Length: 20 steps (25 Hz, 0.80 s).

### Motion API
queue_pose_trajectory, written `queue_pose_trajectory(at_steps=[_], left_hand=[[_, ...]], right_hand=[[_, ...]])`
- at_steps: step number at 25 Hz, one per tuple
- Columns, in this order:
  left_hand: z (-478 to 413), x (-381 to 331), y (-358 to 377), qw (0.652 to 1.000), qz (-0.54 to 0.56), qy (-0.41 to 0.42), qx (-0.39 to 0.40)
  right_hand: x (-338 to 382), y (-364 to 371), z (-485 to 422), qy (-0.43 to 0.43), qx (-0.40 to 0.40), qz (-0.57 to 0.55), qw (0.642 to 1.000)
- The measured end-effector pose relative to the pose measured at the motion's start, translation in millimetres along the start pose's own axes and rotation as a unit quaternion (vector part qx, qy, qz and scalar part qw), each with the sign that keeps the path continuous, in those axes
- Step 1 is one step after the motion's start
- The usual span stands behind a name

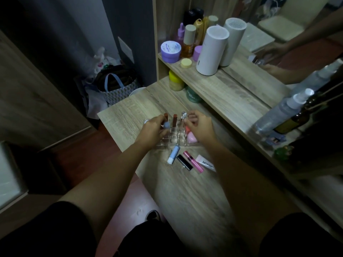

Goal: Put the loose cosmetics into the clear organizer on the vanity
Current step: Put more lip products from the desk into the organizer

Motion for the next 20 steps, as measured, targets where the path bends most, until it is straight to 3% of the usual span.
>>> queue_pose_trajectory(at_steps=[4,6,8,10,14,20], left_hand=[[13,6,-2,0.997,0.051,-0.047,-0.033],[30,-1,3,0.994,0.075,-0.016,-0.072],[48,-11,19,0.996,0.066,0.03,-0.056],[59,-18,45,1.0,0.01,0.029,-0.003],[67,-25,87,0.984,-0.161,-0.069,0.021],[70,-31,106,0.97,-0.213,-0.12,-0.009]], right_hand=[[2,-22,6,-0.014,-0.015,-0.008,1.0],[-2,-37,19,-0.025,-0.021,0.0,0.999],[-11,-46,44,-0.029,-0.013,0.025,0.999],[-27,-45,73,0.003,0.028,0.055,0.998],[-49,-28,120,0.025,0.141,0.127,0.982],[-56,-15,138,0.055,0.128,0.2,0.97]])
Point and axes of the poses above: each hand's wrist, its own z-axis away from the middle knuckle, its own y-axis out of the palm, x = y × z, the point moved 5 cm from there along -z, towards the middle knuckle, and after that the axes turned 14 degrees about -y, right-handed, at the moved point
